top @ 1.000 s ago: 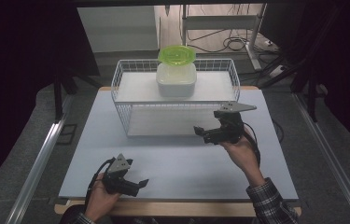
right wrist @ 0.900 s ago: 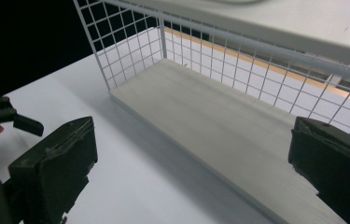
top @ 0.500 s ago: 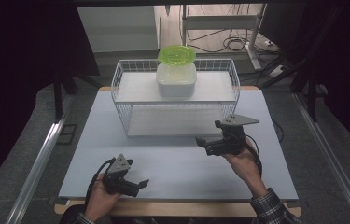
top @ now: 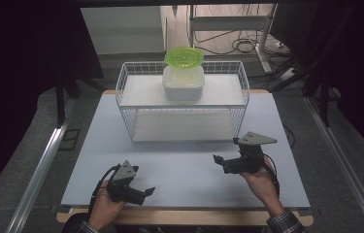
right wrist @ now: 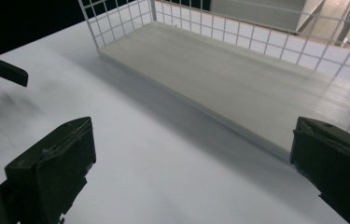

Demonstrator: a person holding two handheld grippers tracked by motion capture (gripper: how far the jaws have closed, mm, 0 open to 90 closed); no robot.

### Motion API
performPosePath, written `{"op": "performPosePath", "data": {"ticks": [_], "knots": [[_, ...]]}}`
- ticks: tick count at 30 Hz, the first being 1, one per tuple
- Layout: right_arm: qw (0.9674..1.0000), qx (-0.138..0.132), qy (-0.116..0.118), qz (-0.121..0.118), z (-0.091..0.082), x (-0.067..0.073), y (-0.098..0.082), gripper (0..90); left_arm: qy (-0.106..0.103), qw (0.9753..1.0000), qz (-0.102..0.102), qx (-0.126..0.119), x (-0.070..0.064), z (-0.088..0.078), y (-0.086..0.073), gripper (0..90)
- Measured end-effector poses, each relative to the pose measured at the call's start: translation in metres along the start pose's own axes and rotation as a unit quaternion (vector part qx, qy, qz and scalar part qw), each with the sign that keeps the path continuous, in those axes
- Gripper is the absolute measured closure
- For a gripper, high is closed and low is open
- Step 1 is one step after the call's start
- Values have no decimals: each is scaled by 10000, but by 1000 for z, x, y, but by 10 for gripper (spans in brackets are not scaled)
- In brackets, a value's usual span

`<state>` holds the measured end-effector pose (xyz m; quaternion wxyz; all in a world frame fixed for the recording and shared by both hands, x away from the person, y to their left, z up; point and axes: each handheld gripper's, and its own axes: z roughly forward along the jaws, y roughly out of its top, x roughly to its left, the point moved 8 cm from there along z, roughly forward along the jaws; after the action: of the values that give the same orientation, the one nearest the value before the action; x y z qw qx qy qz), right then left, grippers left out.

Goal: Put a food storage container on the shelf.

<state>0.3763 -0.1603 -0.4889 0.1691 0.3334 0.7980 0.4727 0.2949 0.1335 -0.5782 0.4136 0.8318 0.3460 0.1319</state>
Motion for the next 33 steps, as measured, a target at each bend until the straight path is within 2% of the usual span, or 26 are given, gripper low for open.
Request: {"op": "performPosePath", "data": {"ticks": [8,17,24,33], "knots": [[9997,144,-212,-11,-4,-7,-26,0,-2,10000,11,-2,0,0,0,21],[9994,212,-239,101,-5,-10,-45,0,-24,10000,9,-7,-1,1,0,21],[9984,485,-289,-99,2,-6,-58,0,-46,10000,1,-24,-1,1,0,21],[9964,780,-285,-196,11,-4,-71,0,-44,10000,58,-1,-1,2,0,20]]}}
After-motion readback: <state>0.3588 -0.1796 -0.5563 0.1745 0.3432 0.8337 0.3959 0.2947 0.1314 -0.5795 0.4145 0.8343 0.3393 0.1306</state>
